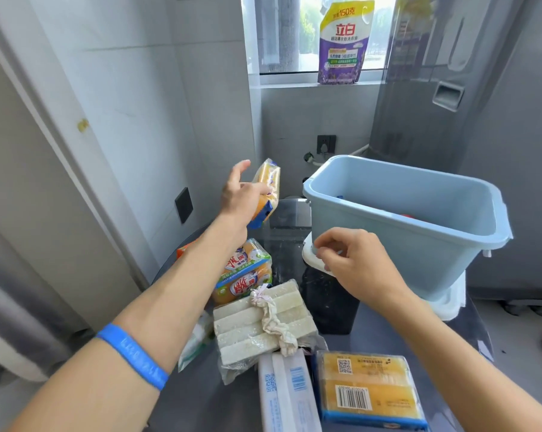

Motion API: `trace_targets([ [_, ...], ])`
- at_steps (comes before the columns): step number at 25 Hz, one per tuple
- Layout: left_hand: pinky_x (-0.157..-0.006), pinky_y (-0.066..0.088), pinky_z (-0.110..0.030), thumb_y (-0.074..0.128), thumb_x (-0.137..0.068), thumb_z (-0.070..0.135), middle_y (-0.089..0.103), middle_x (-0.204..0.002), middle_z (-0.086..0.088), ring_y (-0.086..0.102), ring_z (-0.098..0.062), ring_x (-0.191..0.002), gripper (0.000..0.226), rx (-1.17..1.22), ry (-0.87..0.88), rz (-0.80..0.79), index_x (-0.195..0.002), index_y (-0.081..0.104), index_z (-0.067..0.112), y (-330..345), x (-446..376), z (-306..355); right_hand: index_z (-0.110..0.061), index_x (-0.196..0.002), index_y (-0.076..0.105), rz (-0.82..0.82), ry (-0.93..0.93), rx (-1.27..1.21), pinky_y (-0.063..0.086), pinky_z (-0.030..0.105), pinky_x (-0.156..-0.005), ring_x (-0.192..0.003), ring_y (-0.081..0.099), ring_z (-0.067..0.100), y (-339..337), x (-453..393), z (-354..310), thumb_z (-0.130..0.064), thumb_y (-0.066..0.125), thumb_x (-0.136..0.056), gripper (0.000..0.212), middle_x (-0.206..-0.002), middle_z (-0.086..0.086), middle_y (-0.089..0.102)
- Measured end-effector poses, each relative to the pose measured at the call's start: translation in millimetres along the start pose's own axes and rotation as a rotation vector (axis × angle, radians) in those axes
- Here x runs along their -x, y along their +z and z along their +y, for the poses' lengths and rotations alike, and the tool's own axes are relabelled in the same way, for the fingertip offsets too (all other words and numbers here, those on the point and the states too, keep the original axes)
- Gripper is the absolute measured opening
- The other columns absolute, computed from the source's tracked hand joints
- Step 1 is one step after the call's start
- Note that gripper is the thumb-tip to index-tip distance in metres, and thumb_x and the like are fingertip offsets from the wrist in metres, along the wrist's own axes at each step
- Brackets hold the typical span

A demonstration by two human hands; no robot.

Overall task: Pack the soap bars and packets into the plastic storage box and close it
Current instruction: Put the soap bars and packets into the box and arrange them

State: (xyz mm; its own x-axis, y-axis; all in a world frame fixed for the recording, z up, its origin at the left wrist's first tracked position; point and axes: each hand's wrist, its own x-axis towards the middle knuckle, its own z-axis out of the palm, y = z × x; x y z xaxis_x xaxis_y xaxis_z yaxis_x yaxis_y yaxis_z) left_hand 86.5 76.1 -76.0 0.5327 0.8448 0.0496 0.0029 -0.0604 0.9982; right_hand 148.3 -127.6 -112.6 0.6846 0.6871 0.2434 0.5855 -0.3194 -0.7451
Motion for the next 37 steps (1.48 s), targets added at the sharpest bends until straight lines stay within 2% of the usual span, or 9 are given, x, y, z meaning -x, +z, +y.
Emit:
trace_targets([
  [3,-0.088,0.056,-0.051,0.072,-0.063,0.016,0.066,-0.111,-0.008,0.068,-0.031,-0.102,0.07,0.204,0.043,-0.133,-0.127,0.054,0.036,12.6,40.9,22.2,-0.021,-0.1,0.07,0.038,0.042,-0.266,0.06,0.037,-0.062,-0.062,0.07,0.02,-15.6,-1.3,-20.0,-0.019,0.061,-0.092,0.013,-0.073,-0.002,0.076],
  [7,-0.065,0.06,-0.04,0.074,-0.066,0.013,0.059,-0.115,-0.001,0.067,-0.025,-0.101,0.071,0.166,0.374,-0.369,-0.129,0.053,0.04,44.2,86.5,43.5,-0.022,-0.107,0.063,0.147,0.041,-0.482,0.058,0.032,-0.047,-0.055,0.07,0.026,-56.2,3.3,-44.0,-0.046,0.061,-0.092,0.029,-0.074,0.001,0.075],
  [10,-0.077,0.058,-0.032,0.075,-0.069,0.011,0.055,-0.119,0.0,0.061,-0.018,-0.104,0.078,-0.051,0.627,-0.419,-0.135,0.044,0.038,77.2,107.6,44.6,-0.018,-0.102,0.064,0.248,0.13,-0.441,0.059,0.035,-0.05,-0.067,0.073,0.02,-81.1,4.0,-38.7,-0.045,0.063,-0.081,0.034,-0.083,0.002,0.075],
  [14,-0.092,0.045,-0.018,0.079,-0.081,0.035,0.047,-0.135,0.007,0.054,-0.003,-0.114,0.083,-0.256,0.557,-0.629,-0.148,0.031,0.03,104.6,112.8,24.3,-0.017,-0.093,0.067,0.424,0.254,-0.336,0.058,0.033,-0.05,-0.069,0.073,0.018,-117.8,2.5,-6.1,-0.034,0.069,-0.077,0.023,-0.081,0.0,0.074],
  [17,-0.11,0.032,-0.029,0.073,-0.081,0.044,0.055,-0.129,0.01,0.046,-0.01,-0.123,0.064,-0.797,0.817,-0.48,-0.137,0.05,0.025,104.8,100.6,0.7,-0.019,-0.083,0.068,0.561,0.277,-0.261,0.059,0.039,-0.064,-0.073,0.072,0.017,-150.0,1.8,11.3,-0.046,0.07,-0.064,0.033,-0.077,-0.004,0.073],
  [21,-0.101,0.037,-0.027,0.08,-0.075,0.015,0.064,-0.107,0.007,0.054,-0.018,-0.105,0.043,-0.8,0.959,-0.348,-0.115,0.065,0.021,107.7,101.0,-13.5,-0.017,-0.088,0.057,0.703,0.283,0.026,0.056,0.045,-0.071,-0.08,0.065,0.026,-180.8,-4.5,21.3,-0.051,0.066,-0.063,0.043,-0.079,-0.003,0.064],
  [26,-0.092,0.042,-0.028,0.078,-0.075,0.006,0.066,-0.097,0.007,0.055,-0.019,-0.094,0.037,-0.772,1.016,-0.276,-0.108,0.067,0.021,107.0,103.8,-17.5,-0.017,-0.1,0.035,0.378,0.284,0.763,0.026,0.031,-0.048,-0.057,0.046,0.023,-166.8,-39.0,16.9,-0.028,0.063,-0.075,0.039,-0.065,-0.002,0.044],
  [30,-0.094,0.042,-0.029,0.075,-0.077,0.006,0.065,-0.099,0.007,0.056,-0.019,-0.096,0.038,-0.808,1.07,-0.299,-0.111,0.066,0.021,104.2,102.3,-17.9,-0.017,-0.092,0.043,0.109,0.334,0.989,0.032,0.032,-0.064,-0.065,0.05,0.022,-145.0,-56.6,30.2,-0.024,0.06,-0.077,0.024,-0.067,-0.004,0.046],
  [37,-0.099,0.036,-0.028,0.066,-0.084,0.013,0.063,-0.103,0.006,0.055,-0.019,-0.1,0.035,-0.837,1.125,-0.358,-0.117,0.061,0.022,102.2,97.0,-20.1,-0.023,-0.076,0.051,-0.031,0.308,1.157,0.027,0.038,-0.079,-0.068,0.051,0.016,-130.9,-58.7,50.8,-0.024,0.055,-0.081,0.006,-0.069,-0.008,0.051],
])
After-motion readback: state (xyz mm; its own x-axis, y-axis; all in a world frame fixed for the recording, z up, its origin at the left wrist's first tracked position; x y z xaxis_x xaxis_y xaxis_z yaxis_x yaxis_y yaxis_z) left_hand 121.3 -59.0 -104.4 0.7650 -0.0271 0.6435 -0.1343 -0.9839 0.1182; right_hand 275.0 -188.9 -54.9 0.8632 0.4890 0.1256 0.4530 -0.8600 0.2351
